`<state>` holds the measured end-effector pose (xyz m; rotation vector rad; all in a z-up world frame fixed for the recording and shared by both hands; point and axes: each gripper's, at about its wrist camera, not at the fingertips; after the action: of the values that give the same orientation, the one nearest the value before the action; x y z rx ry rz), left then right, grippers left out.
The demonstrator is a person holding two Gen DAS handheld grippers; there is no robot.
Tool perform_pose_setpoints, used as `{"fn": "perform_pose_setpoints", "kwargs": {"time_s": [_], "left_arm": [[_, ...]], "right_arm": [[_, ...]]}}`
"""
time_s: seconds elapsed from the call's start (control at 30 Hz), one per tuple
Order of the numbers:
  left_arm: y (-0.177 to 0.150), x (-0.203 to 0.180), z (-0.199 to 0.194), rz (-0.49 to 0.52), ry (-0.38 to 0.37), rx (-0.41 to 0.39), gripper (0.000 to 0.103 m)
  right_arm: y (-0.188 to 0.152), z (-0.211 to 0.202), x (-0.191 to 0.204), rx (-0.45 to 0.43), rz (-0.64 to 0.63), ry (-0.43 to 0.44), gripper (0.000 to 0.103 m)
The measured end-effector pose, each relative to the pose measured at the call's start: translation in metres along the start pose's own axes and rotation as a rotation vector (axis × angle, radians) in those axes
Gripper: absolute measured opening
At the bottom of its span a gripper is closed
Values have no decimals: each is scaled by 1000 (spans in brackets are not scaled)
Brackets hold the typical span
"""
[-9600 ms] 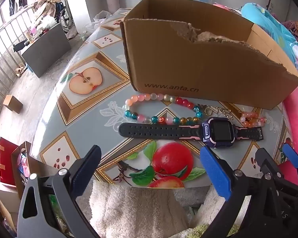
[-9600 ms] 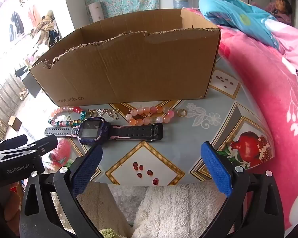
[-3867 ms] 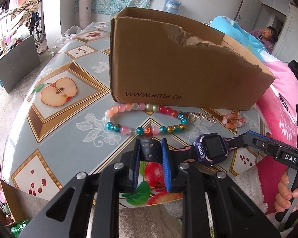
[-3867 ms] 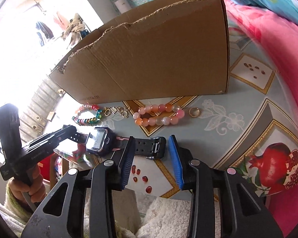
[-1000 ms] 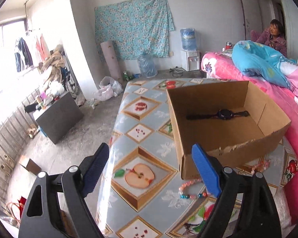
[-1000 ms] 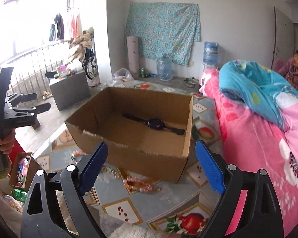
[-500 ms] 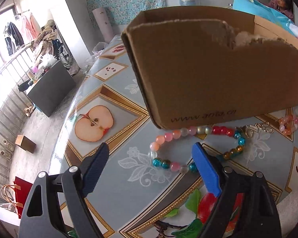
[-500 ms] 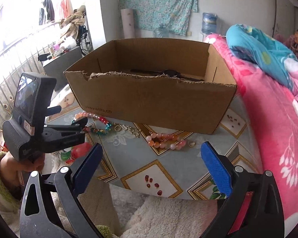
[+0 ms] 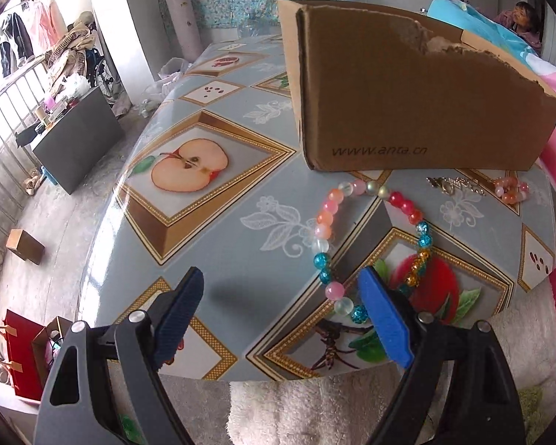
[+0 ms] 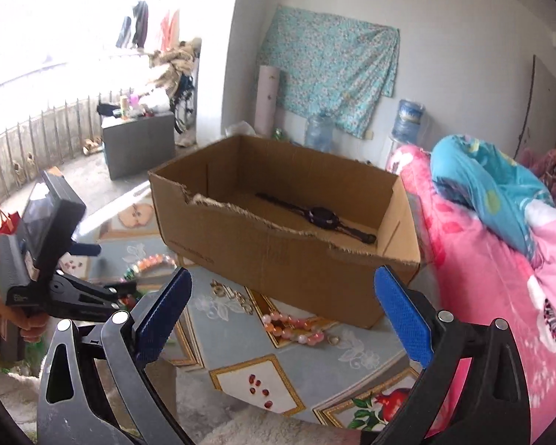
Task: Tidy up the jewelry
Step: 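Lower the left gripper onto the multicolour bead bracelet and close on it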
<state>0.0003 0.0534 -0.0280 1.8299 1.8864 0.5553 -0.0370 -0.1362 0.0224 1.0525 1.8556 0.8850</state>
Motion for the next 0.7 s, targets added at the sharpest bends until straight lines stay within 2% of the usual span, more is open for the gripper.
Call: {"fn": "perform_pose_setpoints", "kwargs": {"time_s": [0.03,0.1,0.33,0.43,0.53,0.63,0.7], "left_arm": [[-1,0,-1,0,-1,-1,83],[-4,-1,-3,4,-5,-9,83],[2,-1,-15,9,-88,-58,68],[7,-1,-15,-1,-116,-58,58],[10,-2,-12,-3,-135,-52,49],[10,-2,-8,-5,-149,-42,40],[11,-3,-4,-8,-157,-33,36]], "right_arm": [[-1,0,1,-18,6,6,95],[-1,9,6,18,13,12,95],[-8,52,21,136,143,226,93],[-8,71,29,181,175,318,81],[-9,96,38,254,196,387,64],[-11,118,46,330,217,437,45],[-12,128,51,357,223,464,38]]}}
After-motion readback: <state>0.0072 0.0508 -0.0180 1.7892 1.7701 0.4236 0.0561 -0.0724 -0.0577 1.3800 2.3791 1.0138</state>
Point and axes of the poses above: each gripper's, at about its wrist camera, not at the fingertips, and z roughly the way its jaws point, x to its left, y to its top, and after that the axes turned 14 degrees about -z, right-handed
